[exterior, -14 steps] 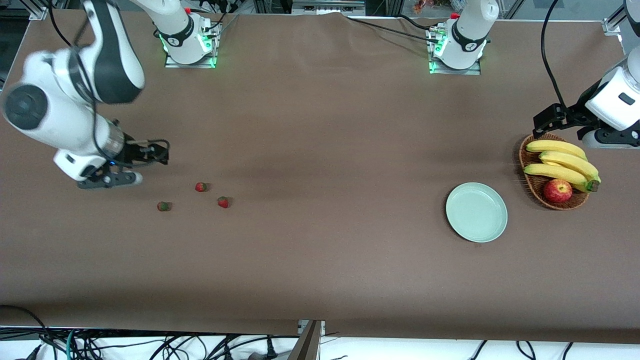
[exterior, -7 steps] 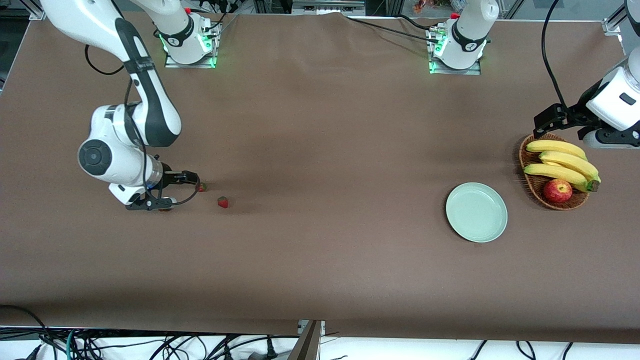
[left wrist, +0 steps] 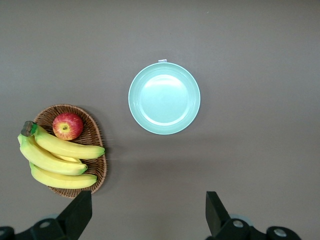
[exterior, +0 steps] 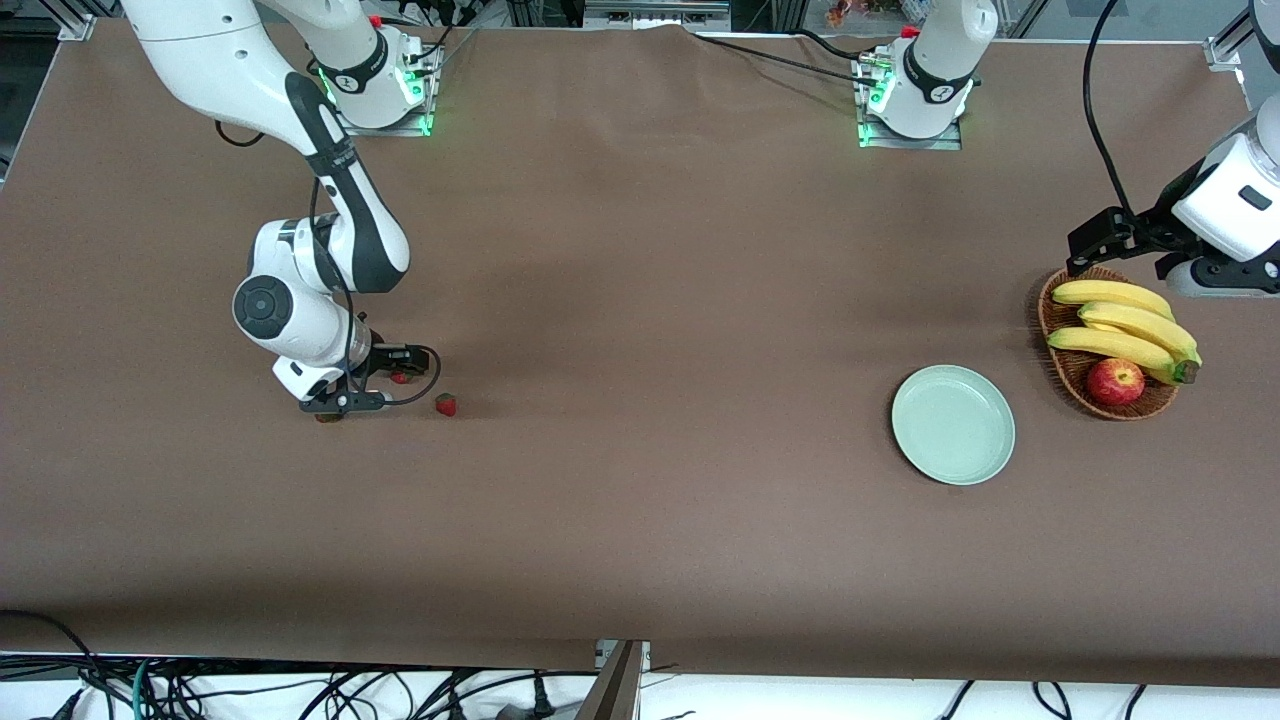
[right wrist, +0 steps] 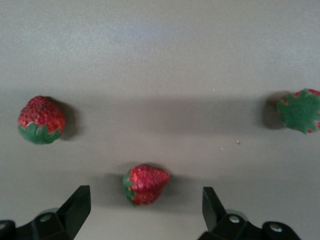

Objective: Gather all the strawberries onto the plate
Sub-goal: 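Reach the right gripper down and grasp a red strawberry, then carry the strawberry toward the plate and release it mid-table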

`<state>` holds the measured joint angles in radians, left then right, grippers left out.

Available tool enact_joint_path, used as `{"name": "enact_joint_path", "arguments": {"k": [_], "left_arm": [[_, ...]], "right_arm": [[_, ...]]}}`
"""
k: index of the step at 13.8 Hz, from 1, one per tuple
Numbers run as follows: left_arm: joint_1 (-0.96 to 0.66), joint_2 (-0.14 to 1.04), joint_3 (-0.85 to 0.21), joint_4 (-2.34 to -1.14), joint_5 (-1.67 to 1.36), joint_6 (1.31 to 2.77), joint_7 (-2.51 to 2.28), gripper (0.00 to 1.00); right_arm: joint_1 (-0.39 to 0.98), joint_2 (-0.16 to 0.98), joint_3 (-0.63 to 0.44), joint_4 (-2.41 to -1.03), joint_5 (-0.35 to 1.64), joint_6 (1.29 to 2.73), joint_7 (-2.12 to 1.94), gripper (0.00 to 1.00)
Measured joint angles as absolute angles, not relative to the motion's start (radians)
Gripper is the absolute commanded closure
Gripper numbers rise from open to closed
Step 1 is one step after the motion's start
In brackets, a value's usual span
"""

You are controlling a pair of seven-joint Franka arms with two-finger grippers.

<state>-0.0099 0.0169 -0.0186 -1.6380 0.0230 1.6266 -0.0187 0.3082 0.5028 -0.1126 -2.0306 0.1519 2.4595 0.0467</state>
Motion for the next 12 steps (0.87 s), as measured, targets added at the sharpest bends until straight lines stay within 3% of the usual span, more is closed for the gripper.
{"name": "enact_joint_path", "arguments": {"k": [5,9,12], "left_arm": [[-0.010,0.017,-0.019,-1.638,0.023,1.626,-0.019,0.00],[-0.010,0.017,-0.018,-1.638,0.023,1.626,-0.019,0.00],[-0.010,0.017,-0.018,-1.638,0.023,1.626,-0.019,0.00]], "right_arm": [[0.309,0.518,-0.106,-2.030,0.153,2.479,0.047,0.73],[0.309,0.515,-0.100,-2.005,0.155,2.473,0.068,0.77],[0.313,0.511,-0.057,-1.877,0.155,2.342,0.172,0.76]]}}
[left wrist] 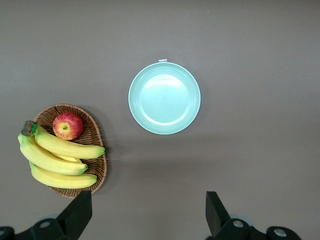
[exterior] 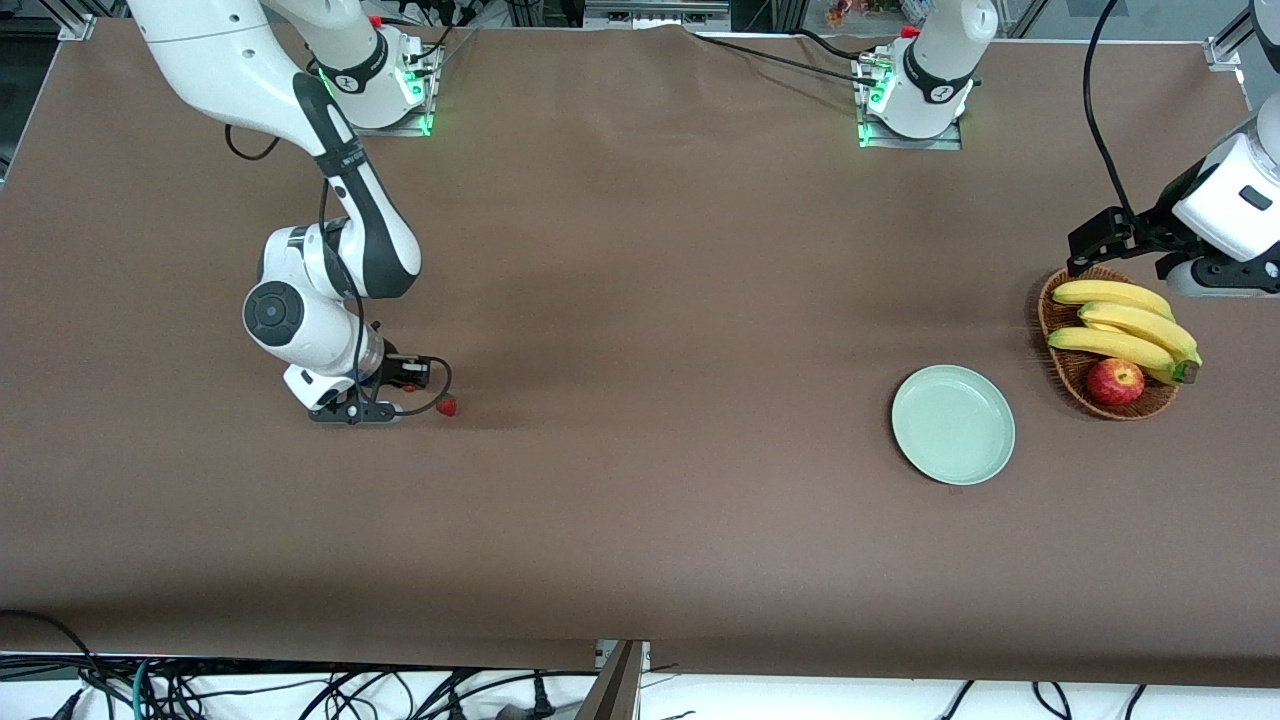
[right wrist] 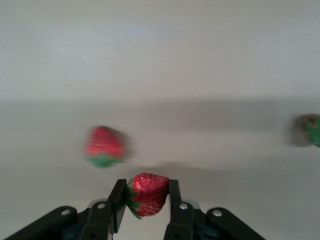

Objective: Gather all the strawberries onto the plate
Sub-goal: 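Carry the strawberry toward the plate and release it mid-table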

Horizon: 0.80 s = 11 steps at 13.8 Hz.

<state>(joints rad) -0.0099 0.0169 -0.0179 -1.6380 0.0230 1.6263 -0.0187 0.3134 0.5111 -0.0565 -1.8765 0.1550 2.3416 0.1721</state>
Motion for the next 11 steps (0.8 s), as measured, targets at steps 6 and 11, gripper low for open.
{"name": "enact_joint_path", "arguments": {"k": [6,11], "left_arm": [[-0.010,0.017,-0.017,-1.638,0.023,1.608,-0.019,0.00],[-0.010,0.017,-0.017,-1.638,0.023,1.604,-0.019,0.00]], "right_arm": [[0.393,0.599,0.056,-1.579,0.160,2.263,0.518,0.75],[0.593,0.853,0.072,-1.248,0.160,2.359,0.891,0.67]]}}
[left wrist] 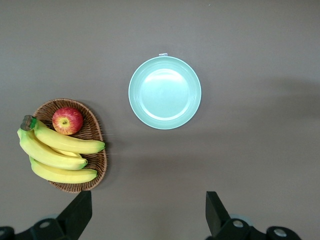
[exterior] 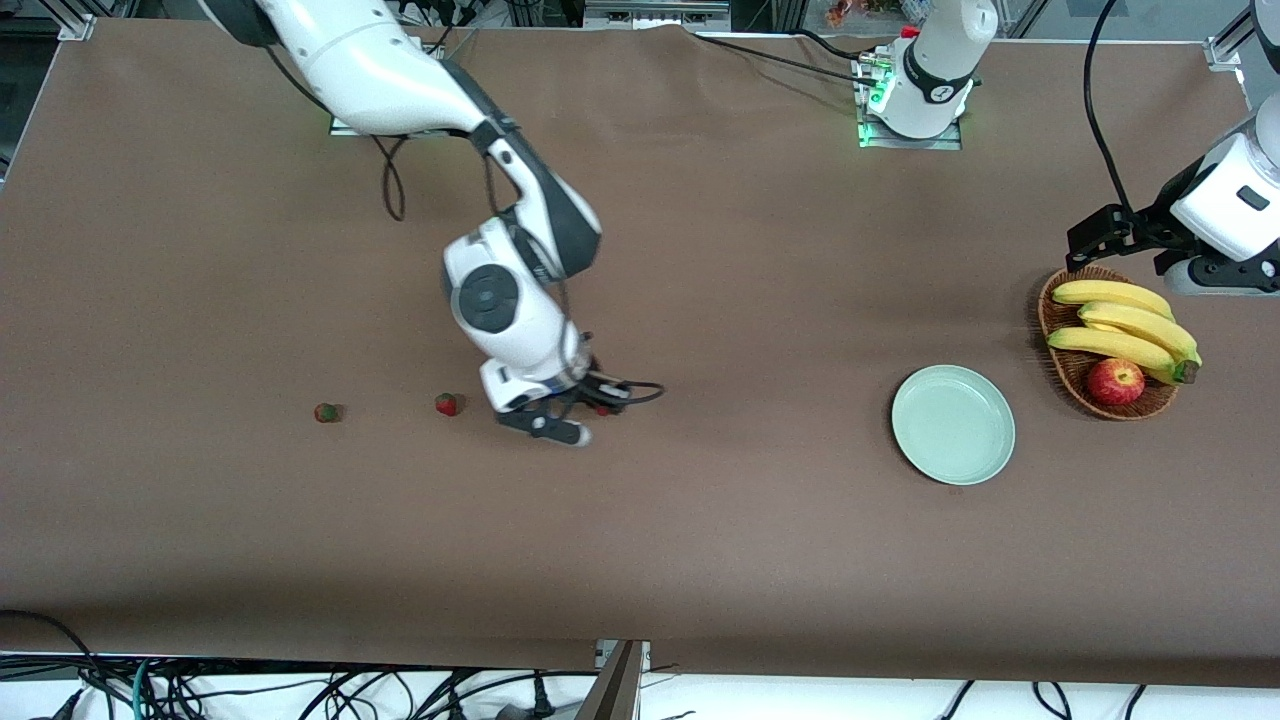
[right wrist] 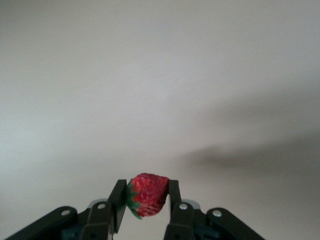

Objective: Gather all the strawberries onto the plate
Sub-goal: 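Carry the strawberry toward the plate and release it mid-table, then grasp the strawberry with the left gripper while the right gripper grasps another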

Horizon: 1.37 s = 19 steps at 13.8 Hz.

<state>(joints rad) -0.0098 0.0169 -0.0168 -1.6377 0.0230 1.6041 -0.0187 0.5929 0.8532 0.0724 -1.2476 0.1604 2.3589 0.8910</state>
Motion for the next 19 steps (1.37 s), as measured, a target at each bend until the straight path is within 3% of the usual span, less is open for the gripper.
{"name": "enact_joint_path", "arguments": {"k": [4,7,10,11,13,16,19], "left_arm": [[-0.010,0.017,-0.017,-1.638,0.023,1.603,-0.019,0.00],[-0.010,0.017,-0.017,-1.638,0.023,1.603,-0.019,0.00],[-0.010,0.017,-0.016,-1.638,0.023,1.603,-0.019,0.00],[-0.010,0.017,-0.016,-1.638,0.023,1.603,-0.019,0.00],[-0.010,0.018,-0.016,-1.638,0.018,1.602,-0.019,0.00],[-0.009,0.041,-0.016,-1.646,-0.007,1.591,-0.019,0.00],[-0.014,0.151,-0.022,-1.661,-0.025,1.591,-0.016,0.00]], "right_arm": [[0.720,0.962,0.074,-1.175,0.160,2.568,1.099,0.59],[0.817,1.020,0.064,-1.174,0.160,2.711,1.201,0.46],[0.842,1.050,0.041,-1.173,0.160,2.743,1.219,0.21],[0.838,1.050,0.034,-1.167,0.160,2.741,1.220,0.20],[0.826,1.035,0.017,-1.141,0.160,2.678,1.220,0.19],[0.757,0.947,-0.008,-1.113,0.160,2.457,1.194,0.19],[0.632,0.858,-0.010,-1.112,0.160,2.220,0.993,0.19]]}}
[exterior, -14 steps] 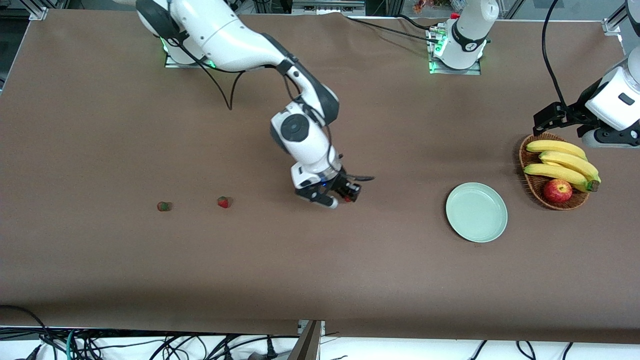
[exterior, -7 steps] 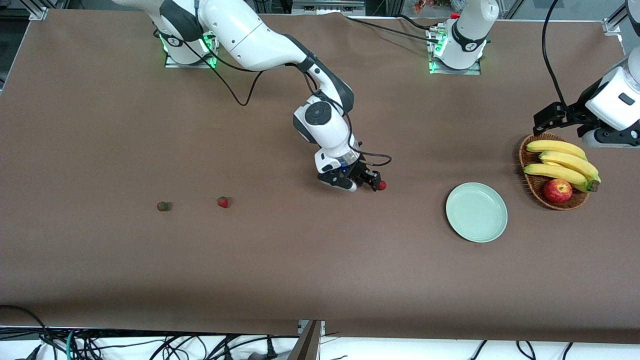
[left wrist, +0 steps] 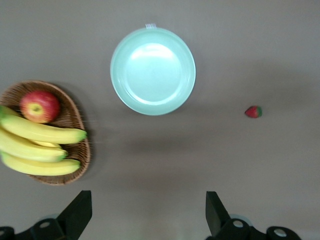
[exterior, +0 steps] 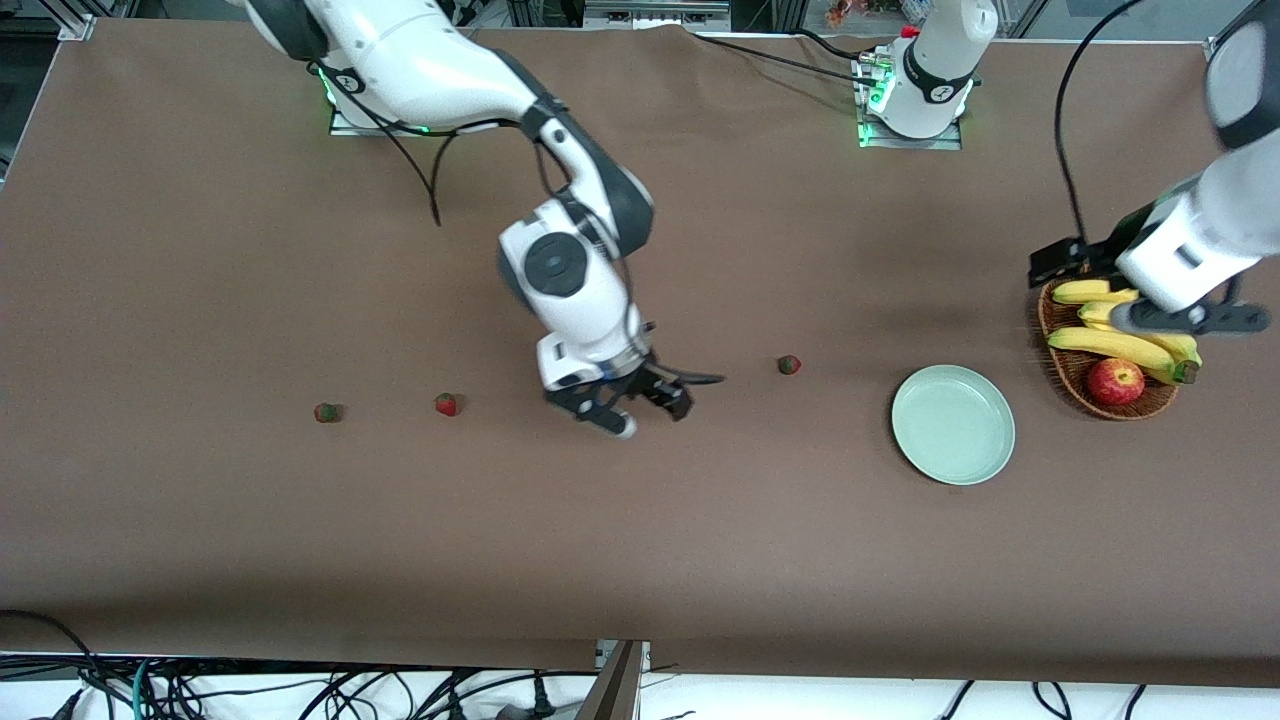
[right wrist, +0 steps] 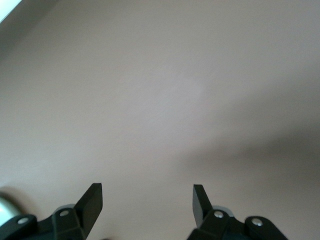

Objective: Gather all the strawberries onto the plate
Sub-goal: 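Grasp the strawberry with the left gripper while the right gripper grasps another, then drop the strawberry onto the plate while the right gripper carries another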

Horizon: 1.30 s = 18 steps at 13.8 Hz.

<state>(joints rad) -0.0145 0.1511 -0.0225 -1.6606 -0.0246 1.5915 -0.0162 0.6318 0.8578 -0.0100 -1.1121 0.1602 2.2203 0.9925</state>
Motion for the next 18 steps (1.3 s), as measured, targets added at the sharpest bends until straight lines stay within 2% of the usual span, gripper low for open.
{"name": "enact_joint_path", "arguments": {"k": [4,6,10,13,15,18], "left_arm": [[-0.022,0.328,-0.060,-1.661,-0.104,1.699,-0.016,0.00],[-0.046,0.394,-0.094,-1.663,-0.108,1.780,-0.020,0.00],[-0.157,0.505,-0.108,-1.677,-0.108,1.925,-0.105,0.00],[-0.237,0.532,-0.108,-1.769,-0.108,2.128,-0.180,0.00],[-0.264,0.539,-0.107,-1.848,-0.108,2.256,-0.197,0.00],[-0.298,0.555,-0.107,-1.907,-0.108,2.348,-0.241,0.00]], "right_arm": [[0.476,0.828,-0.023,-1.118,0.160,2.017,0.623,0.19],[0.438,0.828,-0.074,-1.154,0.160,1.975,0.472,0.19],[0.422,0.821,-0.163,-1.282,0.175,1.975,0.311,0.19],[0.407,0.811,-0.171,-1.366,0.245,1.986,0.284,0.19],[0.407,0.795,-0.170,-1.443,0.255,2.047,0.277,0.19],[0.409,0.780,-0.162,-1.568,0.270,2.167,0.268,0.20]]}}
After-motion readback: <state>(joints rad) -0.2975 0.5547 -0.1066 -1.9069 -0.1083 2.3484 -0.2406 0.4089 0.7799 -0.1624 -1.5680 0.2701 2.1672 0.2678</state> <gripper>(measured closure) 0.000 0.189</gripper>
